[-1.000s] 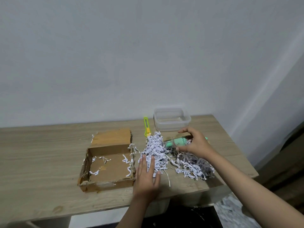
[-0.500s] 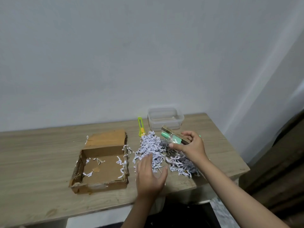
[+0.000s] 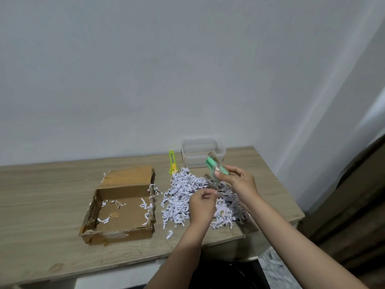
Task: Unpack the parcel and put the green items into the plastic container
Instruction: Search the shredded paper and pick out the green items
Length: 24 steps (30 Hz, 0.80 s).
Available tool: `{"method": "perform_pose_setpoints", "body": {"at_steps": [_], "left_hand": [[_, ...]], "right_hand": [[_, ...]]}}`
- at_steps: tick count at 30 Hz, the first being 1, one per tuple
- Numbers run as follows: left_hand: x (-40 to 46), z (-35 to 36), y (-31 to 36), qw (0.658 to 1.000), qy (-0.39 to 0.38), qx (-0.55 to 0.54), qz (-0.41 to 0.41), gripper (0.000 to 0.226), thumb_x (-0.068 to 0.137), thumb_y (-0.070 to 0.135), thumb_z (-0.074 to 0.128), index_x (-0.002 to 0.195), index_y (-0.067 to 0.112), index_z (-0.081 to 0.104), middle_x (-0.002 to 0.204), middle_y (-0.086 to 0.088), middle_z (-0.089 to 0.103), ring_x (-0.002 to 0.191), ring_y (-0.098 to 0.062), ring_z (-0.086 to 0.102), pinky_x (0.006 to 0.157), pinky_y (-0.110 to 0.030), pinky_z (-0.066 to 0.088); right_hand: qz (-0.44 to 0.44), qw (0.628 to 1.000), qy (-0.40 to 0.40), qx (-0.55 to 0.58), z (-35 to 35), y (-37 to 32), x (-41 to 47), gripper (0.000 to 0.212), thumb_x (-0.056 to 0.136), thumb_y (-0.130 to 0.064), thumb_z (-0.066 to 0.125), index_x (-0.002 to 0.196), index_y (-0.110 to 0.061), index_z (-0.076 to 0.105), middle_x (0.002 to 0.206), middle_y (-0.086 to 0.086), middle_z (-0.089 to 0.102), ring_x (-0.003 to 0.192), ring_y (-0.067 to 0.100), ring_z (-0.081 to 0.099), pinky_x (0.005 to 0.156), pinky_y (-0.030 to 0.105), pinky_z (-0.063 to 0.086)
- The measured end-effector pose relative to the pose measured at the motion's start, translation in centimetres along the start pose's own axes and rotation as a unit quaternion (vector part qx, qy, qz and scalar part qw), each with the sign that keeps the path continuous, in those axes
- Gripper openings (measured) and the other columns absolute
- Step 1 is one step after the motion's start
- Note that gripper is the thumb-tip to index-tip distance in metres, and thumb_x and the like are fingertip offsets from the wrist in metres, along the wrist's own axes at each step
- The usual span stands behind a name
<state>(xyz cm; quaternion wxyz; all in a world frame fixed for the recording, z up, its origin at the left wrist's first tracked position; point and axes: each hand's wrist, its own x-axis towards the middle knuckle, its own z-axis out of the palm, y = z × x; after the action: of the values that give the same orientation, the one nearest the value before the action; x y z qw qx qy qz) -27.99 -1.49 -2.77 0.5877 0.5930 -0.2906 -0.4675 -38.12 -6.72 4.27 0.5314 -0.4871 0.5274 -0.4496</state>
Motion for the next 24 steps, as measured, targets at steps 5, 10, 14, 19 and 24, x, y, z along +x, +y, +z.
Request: {"method": "perform_pose_setpoints", "body": {"at_steps": [5, 10, 14, 19, 24], "left_hand": [[-0.5, -2.2, 0.1, 0.976, 0.068, 0.172, 0.119, 0.013, 0.085, 0.024, 0.056, 0.091, 0.03, 0.066, 0.091, 0.003, 0.064, 0.085, -0.017, 0.059, 0.079, -0.039, 0.05], [-1.2, -5.8, -1.3, 0.867, 0.086, 0.449, 0.198, 0.053, 0.083, 0.048, 0.054, 0.133, 0.035, 0.044, 0.152, 0.002, 0.023, 0.141, -0.021, 0.014, 0.112, -0.047, -0.007], [-0.9, -7.8, -3.5, 0.825, 0.027, 0.54, 0.168, 0.071, 0.086, 0.061, 0.044, 0.147, 0.036, 0.018, 0.16, 0.002, -0.003, 0.145, -0.018, -0.009, 0.109, -0.054, -0.013], [-0.7, -8.2, -4.5, 0.795, -0.004, 0.589, 0.146, 0.071, 0.088, 0.062, 0.034, 0.149, 0.036, 0.009, 0.16, 0.006, -0.006, 0.147, -0.018, -0.006, 0.113, -0.057, -0.005], [-0.6, -7.8, -4.4, 0.795, 0.014, 0.589, 0.141, 0.069, 0.089, 0.059, 0.033, 0.149, 0.037, 0.005, 0.16, 0.005, -0.005, 0.147, -0.017, -0.005, 0.113, -0.053, -0.008]], "right_hand": [[-0.046, 0.992, 0.0, -0.116, -0.9, 0.8, 0.2, 0.053, 0.053, -0.024, 0.09, 0.099, -0.025, 0.066, 0.1, -0.003, 0.068, 0.093, 0.017, 0.065, 0.082, 0.032, 0.054], [-0.073, 0.977, -0.009, -0.2, -2.1, 1.8, 0.5, 0.061, 0.058, -0.017, 0.088, 0.113, -0.017, 0.062, 0.11, 0.004, 0.063, 0.098, 0.022, 0.062, 0.084, 0.032, 0.053], [-0.088, 0.953, 0.012, -0.29, -3.8, 2.7, 1.9, 0.064, 0.059, -0.022, 0.086, 0.118, -0.016, 0.061, 0.115, 0.009, 0.056, 0.096, 0.02, 0.056, 0.089, 0.03, 0.047], [-0.069, 0.93, 0.093, -0.348, -7.1, 3.8, 5.1, 0.06, 0.063, -0.038, 0.083, 0.117, -0.02, 0.062, 0.114, 0.006, 0.063, 0.098, 0.022, 0.059, 0.086, 0.036, 0.049], [0.018, 0.909, 0.202, -0.365, -9.5, 4.9, 8.4, 0.059, 0.064, -0.055, 0.075, 0.114, -0.026, 0.063, 0.118, 0.004, 0.066, 0.111, 0.033, 0.054, 0.095, 0.045, 0.044]]}}
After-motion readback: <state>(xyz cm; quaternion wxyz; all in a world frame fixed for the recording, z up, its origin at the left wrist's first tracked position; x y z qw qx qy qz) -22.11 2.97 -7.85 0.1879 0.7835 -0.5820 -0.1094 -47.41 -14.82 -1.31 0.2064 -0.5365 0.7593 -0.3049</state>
